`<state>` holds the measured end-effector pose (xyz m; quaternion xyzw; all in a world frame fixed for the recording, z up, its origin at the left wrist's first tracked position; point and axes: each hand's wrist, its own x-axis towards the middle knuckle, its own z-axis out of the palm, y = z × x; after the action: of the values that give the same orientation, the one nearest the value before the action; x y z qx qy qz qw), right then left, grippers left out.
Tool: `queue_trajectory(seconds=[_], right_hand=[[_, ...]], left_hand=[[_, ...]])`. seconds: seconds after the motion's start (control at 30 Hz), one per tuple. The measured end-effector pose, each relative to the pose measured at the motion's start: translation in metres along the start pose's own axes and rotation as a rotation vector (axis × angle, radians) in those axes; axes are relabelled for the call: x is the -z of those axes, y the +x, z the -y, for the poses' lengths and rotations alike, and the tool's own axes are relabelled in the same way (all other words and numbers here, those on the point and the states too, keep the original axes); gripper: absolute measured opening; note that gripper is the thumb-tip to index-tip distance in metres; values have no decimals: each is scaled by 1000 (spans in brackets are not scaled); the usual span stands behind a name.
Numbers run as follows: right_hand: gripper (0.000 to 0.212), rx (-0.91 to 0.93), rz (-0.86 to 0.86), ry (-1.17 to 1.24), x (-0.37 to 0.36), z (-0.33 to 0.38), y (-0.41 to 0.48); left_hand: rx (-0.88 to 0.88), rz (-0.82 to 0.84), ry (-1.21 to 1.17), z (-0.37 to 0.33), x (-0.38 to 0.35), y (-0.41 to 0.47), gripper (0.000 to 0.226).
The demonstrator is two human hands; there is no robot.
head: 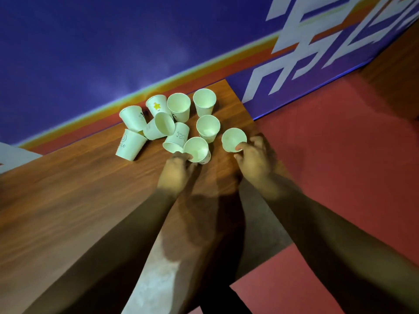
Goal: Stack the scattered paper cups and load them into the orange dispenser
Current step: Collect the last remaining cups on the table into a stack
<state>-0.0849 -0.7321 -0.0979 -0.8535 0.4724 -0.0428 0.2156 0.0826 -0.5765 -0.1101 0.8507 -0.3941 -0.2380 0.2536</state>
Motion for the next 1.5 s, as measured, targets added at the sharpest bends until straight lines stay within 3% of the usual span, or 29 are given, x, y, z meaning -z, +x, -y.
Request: queue_trajectory(seconds=[0.2,0.43,0.53,0.63,0.73,0.87,0.97,1.1,1.23,1.33,1.4,1.5], right_hand=[[9,31,-26,242,2,-1,-15],[11,56,27,561,19,24,-56],[10,121,17,644,26,40,-63],[12,203,12,708,26,53,-68],[16,234,79,694,18,61,-71],[47,219,208,712,3,68,-70],[70,254,238,650,-8,72,-70],[82,280,239,503,-27,70,-69],[85,260,267,331,-40,67,-69],[86,232,337,368,-44,61,-67],[78,189,340,433,-38,54,-57],[54,107,214,353,-23,46,-26]], left_hand=[[-14,28,12,8,9,-41,34],[-8,127,-77,22,2,-86,30],[19,117,-172,24,12,-94,39],[114,1,-302,25,23,-99,27],[183,-108,-544,19,36,-98,23],[133,3,-751,3,48,-86,53],[97,130,-761,5,44,-76,59],[83,197,-598,24,31,-67,62],[108,224,-443,34,23,-67,64],[128,217,-457,43,18,-65,58],[157,169,-514,43,19,-60,50],[216,83,-491,34,22,-39,47]])
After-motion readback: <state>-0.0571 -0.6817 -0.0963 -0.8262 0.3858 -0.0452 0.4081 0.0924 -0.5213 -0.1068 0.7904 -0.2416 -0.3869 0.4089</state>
